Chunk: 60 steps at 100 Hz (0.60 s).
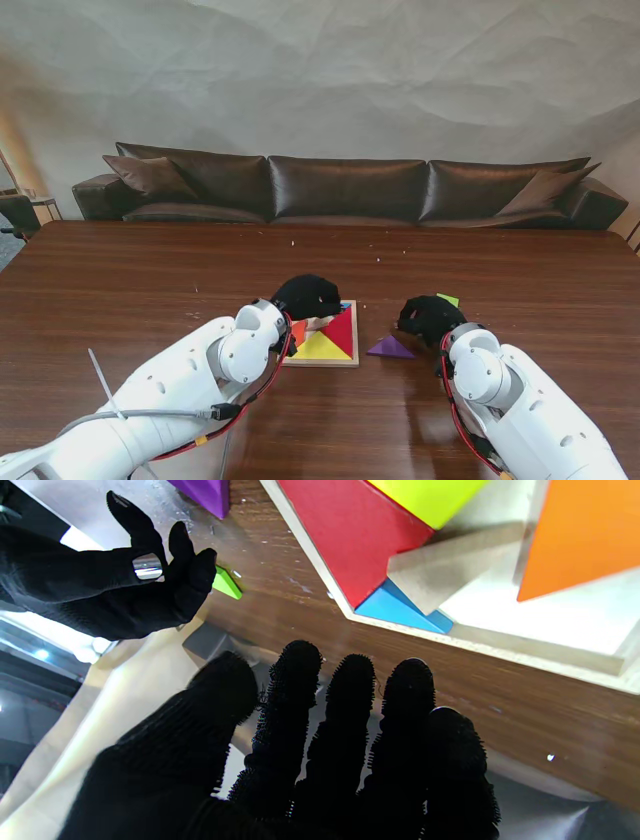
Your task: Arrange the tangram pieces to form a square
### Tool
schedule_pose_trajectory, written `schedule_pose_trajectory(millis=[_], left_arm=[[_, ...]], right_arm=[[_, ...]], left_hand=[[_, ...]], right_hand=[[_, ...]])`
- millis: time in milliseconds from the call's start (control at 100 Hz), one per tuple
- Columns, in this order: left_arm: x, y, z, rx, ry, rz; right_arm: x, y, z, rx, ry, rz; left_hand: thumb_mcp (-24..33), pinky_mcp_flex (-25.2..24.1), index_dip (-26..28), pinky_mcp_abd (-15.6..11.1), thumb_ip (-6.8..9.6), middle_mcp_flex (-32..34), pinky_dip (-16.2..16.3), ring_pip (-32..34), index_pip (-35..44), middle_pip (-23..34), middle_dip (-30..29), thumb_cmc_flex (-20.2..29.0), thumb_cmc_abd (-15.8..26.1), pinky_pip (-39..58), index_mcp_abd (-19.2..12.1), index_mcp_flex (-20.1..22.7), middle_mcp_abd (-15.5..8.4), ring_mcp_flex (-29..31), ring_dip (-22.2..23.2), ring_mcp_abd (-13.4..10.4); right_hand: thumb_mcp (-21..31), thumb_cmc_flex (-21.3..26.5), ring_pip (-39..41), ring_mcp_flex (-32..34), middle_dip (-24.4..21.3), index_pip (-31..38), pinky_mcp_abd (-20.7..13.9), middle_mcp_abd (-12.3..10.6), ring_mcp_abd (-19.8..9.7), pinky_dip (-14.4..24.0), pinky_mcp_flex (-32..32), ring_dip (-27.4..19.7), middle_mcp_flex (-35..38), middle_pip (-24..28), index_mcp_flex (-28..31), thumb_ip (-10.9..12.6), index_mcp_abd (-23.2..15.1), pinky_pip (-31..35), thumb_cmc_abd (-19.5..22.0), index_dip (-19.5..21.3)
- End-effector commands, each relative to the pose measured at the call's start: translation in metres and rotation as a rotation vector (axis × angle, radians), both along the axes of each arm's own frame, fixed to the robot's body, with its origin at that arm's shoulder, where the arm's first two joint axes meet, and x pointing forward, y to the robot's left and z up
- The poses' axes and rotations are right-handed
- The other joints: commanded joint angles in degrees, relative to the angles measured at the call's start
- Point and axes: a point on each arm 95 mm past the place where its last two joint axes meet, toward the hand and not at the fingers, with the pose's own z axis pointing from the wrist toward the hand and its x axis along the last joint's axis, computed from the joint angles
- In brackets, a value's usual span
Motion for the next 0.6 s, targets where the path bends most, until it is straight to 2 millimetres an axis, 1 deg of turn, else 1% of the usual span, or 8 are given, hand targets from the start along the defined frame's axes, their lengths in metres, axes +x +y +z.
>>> schedule_pose_trajectory(millis=[0,100,220,240,330,400,430,590], left_arm=[[0.01,0.006,0.006,0.025,0.019,-0.018],[0.014,0.006,0.002,0.007,0.063,-0.05],[0.018,0.007,-0.002,0.032,0.076,-0.076],[0.018,0.007,-0.003,0.031,0.081,-0.079],[0.018,0.006,-0.006,0.017,0.105,-0.087],[0.018,0.007,-0.007,0.02,0.117,-0.097],[0.017,0.007,-0.008,0.021,0.123,-0.1],[0.018,0.005,-0.01,0.037,0.146,-0.121]], right_arm=[[-0.001,0.004,-0.002,0.004,0.014,0.015],[-0.001,0.004,-0.002,0.004,0.014,0.015],[-0.001,0.004,-0.003,0.005,0.016,0.013],[-0.001,0.004,-0.003,0.005,0.016,0.013],[-0.001,0.004,-0.003,0.004,0.016,0.013],[-0.001,0.004,-0.003,0.005,0.016,0.013],[-0.001,0.004,-0.003,0.006,0.016,0.013],[-0.001,0.004,-0.003,0.006,0.016,0.012]], left_hand=[[-1.3,1.6,0.2,-5.2,1.1,-0.2,3.3,4.3,-2.1,-1.7,-3.0,-1.1,2.9,5.2,-1.8,0.9,-1.7,-2.3,2.5,-1.0],[-2.2,1.4,0.4,-6.6,1.12,-1.4,7.1,8.4,-3.8,-2.9,-6.5,0.1,4.0,6.7,-1.0,0.1,-1.6,-3.7,4.9,-1.1],[-3.4,1.2,0.6,-8.4,0.93,-1.6,9.4,11.0,-5.3,-2.6,-7.8,0.7,4.9,7.0,-2.1,-1.5,-2.6,-4.3,6.1,-2.3],[-4.7,0.6,0.9,-8.5,1.21,-2.0,10.6,11.2,-5.9,-2.4,-8.1,1.6,5.1,6.4,-2.1,-1.9,-2.7,-4.9,6.2,-2.2],[-5.1,-0.1,0.9,-8.3,1.19,-1.5,11.2,11.2,-6.1,-2.1,-8.1,2.0,5.3,6.2,-1.8,-2.2,-2.2,-5.5,6.2,-1.8],[-5.2,-0.8,1.0,-8.4,1.18,-1.8,11.5,11.1,-6.1,-2.2,-8.1,2.5,5.4,6.0,-2.0,-2.3,-2.8,-6.0,6.1,-1.9],[-7.1,-1.5,0.8,-8.5,1.4,-2.4,12.8,10.8,-6.3,-2.4,-8.2,3.7,5.9,5.1,-2.1,-3.0,-2.8,-6.7,6.0,-2.0],[-7.4,-4.5,0.9,-9.1,1.58,-3.8,13.3,9.5,-7.0,-2.7,-8.3,3.5,6.3,3.5,-2.2,-4.1,-3.3,-9.2,5.6,-2.4]], right_hand=[[-1.0,-1.4,0.2,1.1,-0.6,0.5,-0.5,0.9,0.0,-0.7,-0.4,0.2,0.9,0.5,0.7,0.6,0.3,1.3,1.3,-0.1],[-1.0,-1.4,0.2,1.1,-0.6,0.5,-0.5,0.8,0.1,-0.7,-0.4,0.2,0.9,0.6,0.7,0.6,0.3,1.3,1.4,-0.1],[-1.0,-1.4,0.2,1.1,-0.6,0.5,-0.5,0.9,0.1,-0.7,-0.4,0.2,0.9,0.6,0.6,0.6,0.3,1.3,1.4,-0.1],[-1.0,-1.4,0.2,1.1,-0.6,0.5,-0.5,0.8,0.1,-0.7,-0.4,0.2,0.9,0.6,0.7,0.7,0.3,1.3,1.3,-0.1],[-1.0,-1.4,0.2,1.1,-0.6,0.5,-0.4,0.9,0.1,-0.7,-0.4,0.2,0.9,0.5,0.6,0.7,0.3,1.3,1.4,-0.1],[-1.0,-1.4,0.2,1.1,-0.6,0.5,-0.3,0.9,0.1,-0.6,-0.4,0.2,1.0,0.6,0.6,0.7,0.3,1.3,1.6,-0.1],[-1.0,-1.5,0.2,1.1,-0.6,0.5,-0.3,0.9,0.1,-0.6,-0.4,0.2,1.0,0.6,0.6,0.7,0.3,1.3,1.6,-0.1],[-1.0,-1.5,0.2,1.1,-0.6,0.5,-0.3,0.9,0.2,-0.6,-0.4,0.3,1.0,0.6,0.6,0.7,0.3,1.3,1.7,-0.1]])
